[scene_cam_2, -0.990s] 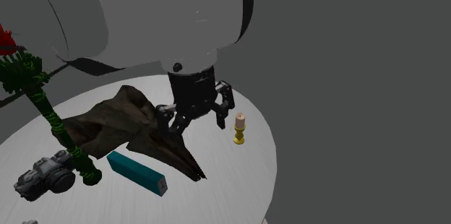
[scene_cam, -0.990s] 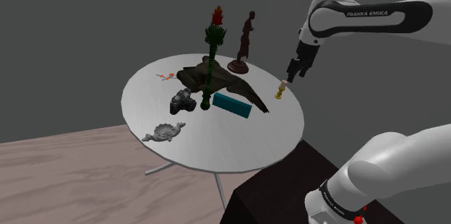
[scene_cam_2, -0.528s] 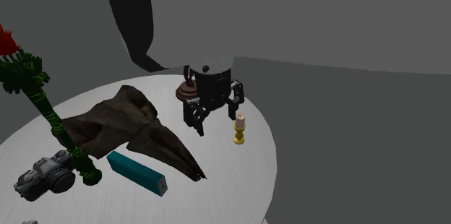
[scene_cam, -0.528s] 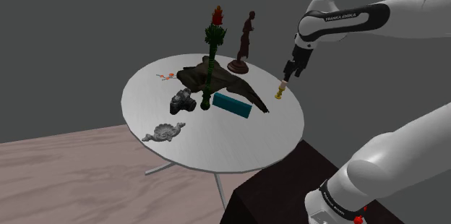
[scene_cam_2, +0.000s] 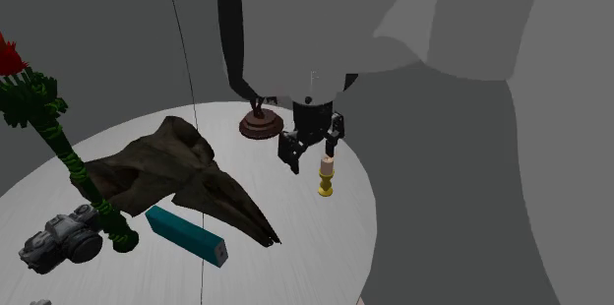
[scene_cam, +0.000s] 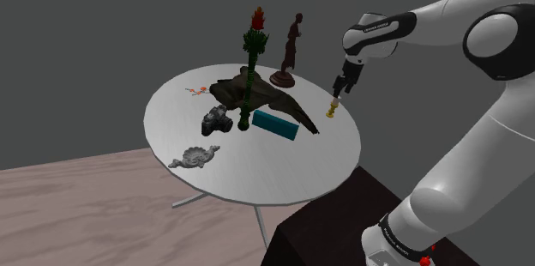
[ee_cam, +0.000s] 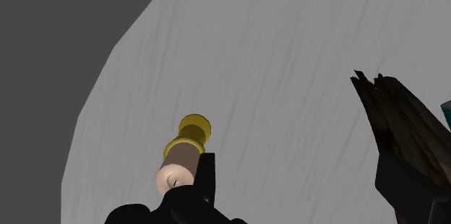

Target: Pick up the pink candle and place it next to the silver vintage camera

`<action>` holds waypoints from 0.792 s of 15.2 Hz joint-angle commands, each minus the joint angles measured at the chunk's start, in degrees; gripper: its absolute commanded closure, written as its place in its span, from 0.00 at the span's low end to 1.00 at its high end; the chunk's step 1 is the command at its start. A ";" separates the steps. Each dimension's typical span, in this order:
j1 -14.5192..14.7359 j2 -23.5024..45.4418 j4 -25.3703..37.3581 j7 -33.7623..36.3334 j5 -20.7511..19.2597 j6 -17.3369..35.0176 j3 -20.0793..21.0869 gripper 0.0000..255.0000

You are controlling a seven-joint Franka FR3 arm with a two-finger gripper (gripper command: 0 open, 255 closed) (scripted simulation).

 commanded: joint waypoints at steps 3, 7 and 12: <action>-2.12 9.59 7.81 -5.23 5.05 1.15 -0.67 0.00; -5.42 18.81 16.41 -9.58 9.59 1.08 -0.13 0.00; -6.48 22.24 17.32 -10.80 11.16 3.38 0.54 0.00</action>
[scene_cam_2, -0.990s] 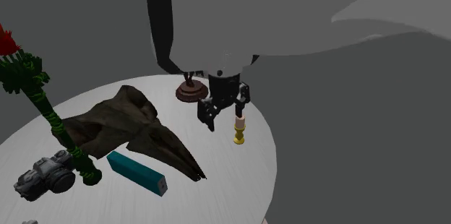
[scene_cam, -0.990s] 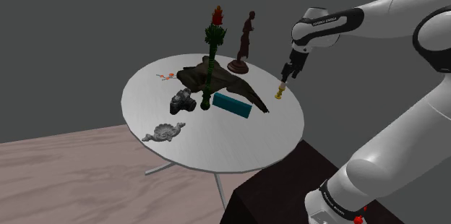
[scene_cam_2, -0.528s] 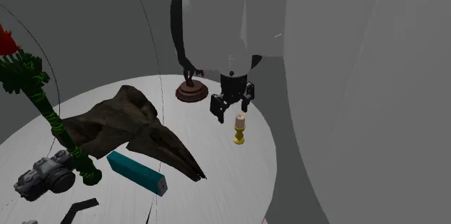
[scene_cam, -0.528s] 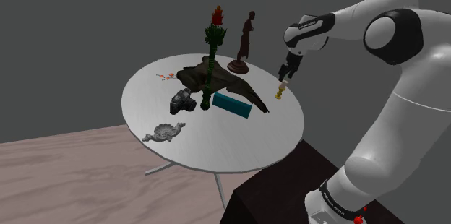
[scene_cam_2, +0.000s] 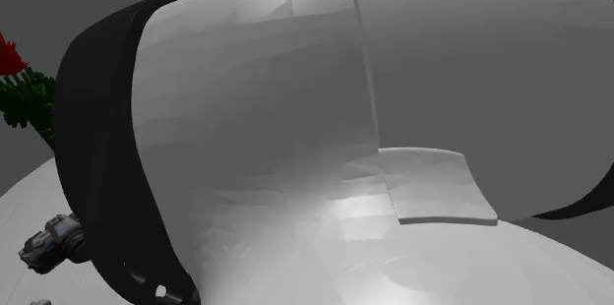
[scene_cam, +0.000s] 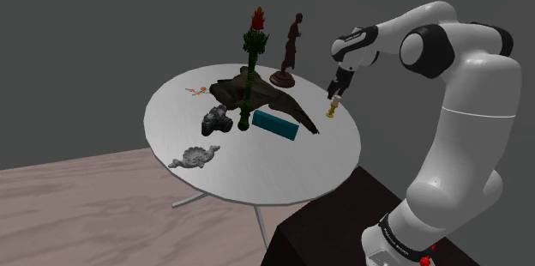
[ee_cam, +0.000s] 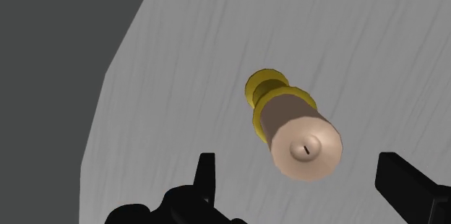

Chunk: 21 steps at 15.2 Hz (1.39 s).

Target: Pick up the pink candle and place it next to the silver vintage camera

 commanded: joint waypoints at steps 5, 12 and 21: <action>-0.26 1.86 -1.06 -0.54 0.95 2.84 0.52 0.00; -0.26 1.86 -1.05 -0.54 0.94 2.83 0.52 0.00; -0.27 1.88 -1.00 -0.55 0.95 2.79 0.51 1.00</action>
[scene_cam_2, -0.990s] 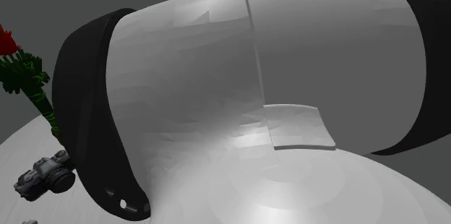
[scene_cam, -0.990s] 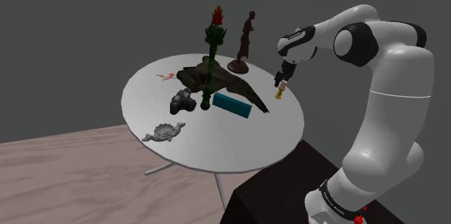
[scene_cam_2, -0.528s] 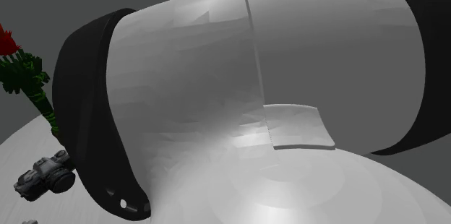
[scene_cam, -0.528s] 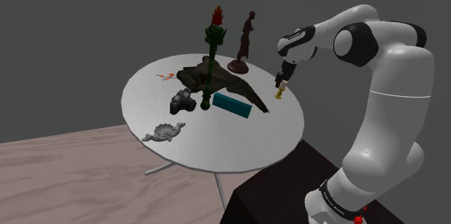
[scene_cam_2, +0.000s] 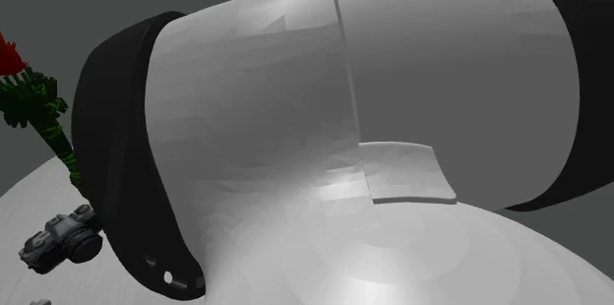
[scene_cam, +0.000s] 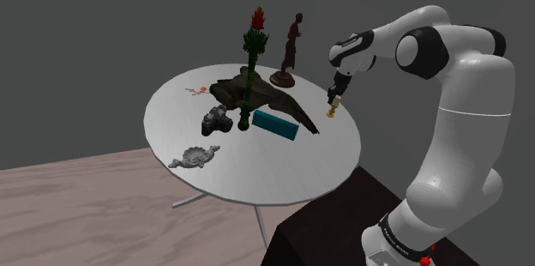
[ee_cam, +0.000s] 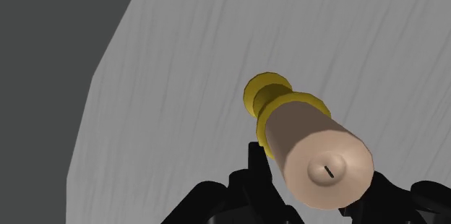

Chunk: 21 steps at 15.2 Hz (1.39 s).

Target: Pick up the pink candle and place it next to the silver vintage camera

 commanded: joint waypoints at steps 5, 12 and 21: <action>0.31 -1.63 0.76 0.54 -0.80 -2.36 -0.41 1.00; 0.68 -4.15 2.78 1.38 -2.07 -6.72 -1.02 1.00; 0.94 -6.68 6.38 2.28 -3.38 -12.64 -1.57 1.00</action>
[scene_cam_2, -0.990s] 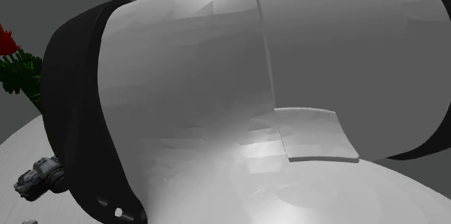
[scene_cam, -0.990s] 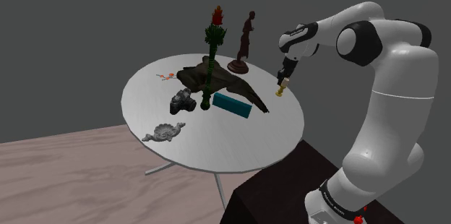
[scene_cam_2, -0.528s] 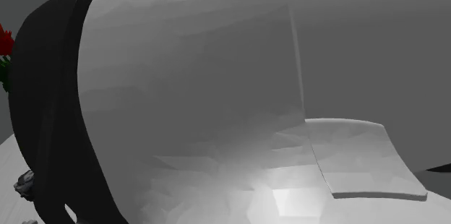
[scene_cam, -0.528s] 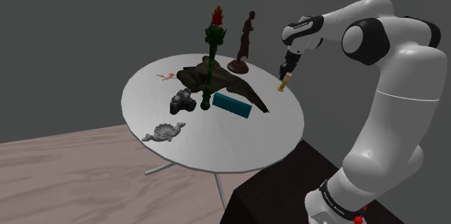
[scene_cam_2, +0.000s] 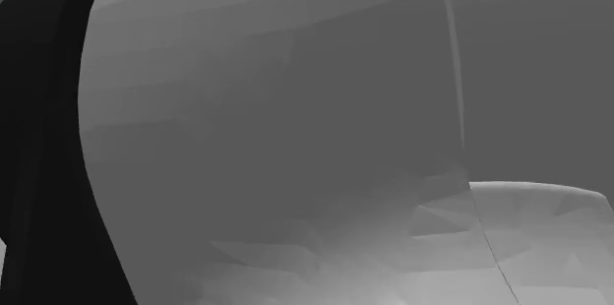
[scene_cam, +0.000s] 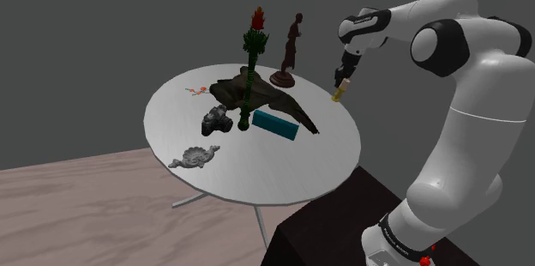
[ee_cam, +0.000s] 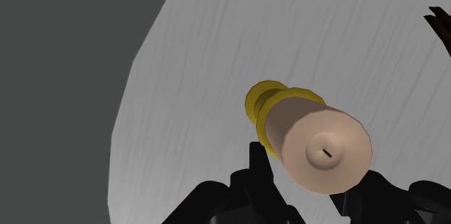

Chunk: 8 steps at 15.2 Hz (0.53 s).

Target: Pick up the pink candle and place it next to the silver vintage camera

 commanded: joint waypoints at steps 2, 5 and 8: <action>0.03 -0.74 1.23 0.22 -0.38 -1.94 -0.17 1.00; 0.05 -1.32 2.78 0.45 -0.69 -4.01 -0.29 1.00; 0.03 -1.79 4.48 0.65 -0.95 -6.13 -0.40 1.00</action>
